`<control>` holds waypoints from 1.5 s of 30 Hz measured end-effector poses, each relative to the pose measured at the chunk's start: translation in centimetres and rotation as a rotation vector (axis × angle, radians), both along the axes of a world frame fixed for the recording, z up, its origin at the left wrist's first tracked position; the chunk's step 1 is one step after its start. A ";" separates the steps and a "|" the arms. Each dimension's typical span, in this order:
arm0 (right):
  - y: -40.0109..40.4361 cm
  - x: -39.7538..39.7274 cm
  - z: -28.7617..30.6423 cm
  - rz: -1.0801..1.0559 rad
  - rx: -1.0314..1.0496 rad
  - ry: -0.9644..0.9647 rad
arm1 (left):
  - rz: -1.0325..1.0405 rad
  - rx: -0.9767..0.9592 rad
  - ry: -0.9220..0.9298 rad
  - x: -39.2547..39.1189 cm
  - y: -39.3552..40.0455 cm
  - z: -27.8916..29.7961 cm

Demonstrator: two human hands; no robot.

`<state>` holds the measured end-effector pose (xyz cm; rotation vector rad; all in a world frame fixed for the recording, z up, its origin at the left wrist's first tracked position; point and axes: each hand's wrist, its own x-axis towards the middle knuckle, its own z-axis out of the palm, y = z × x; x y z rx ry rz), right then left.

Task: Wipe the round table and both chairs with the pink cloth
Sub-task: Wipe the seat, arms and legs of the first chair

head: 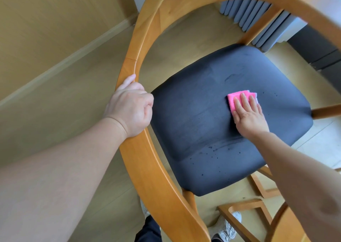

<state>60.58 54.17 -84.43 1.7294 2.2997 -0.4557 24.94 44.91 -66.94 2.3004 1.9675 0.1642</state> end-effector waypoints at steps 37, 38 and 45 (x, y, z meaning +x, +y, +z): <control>-24.2 -3.4 0.1 0.603 -0.136 0.090 | -0.059 -0.124 0.041 4.4 -4.9 0.3; -24.1 -3.7 0.3 0.609 -0.143 0.088 | -0.085 -0.145 0.036 5.1 -5.6 0.4; -23.6 -5.2 0.4 0.575 -0.050 0.090 | -0.163 -0.148 -0.001 6.2 -5.9 0.3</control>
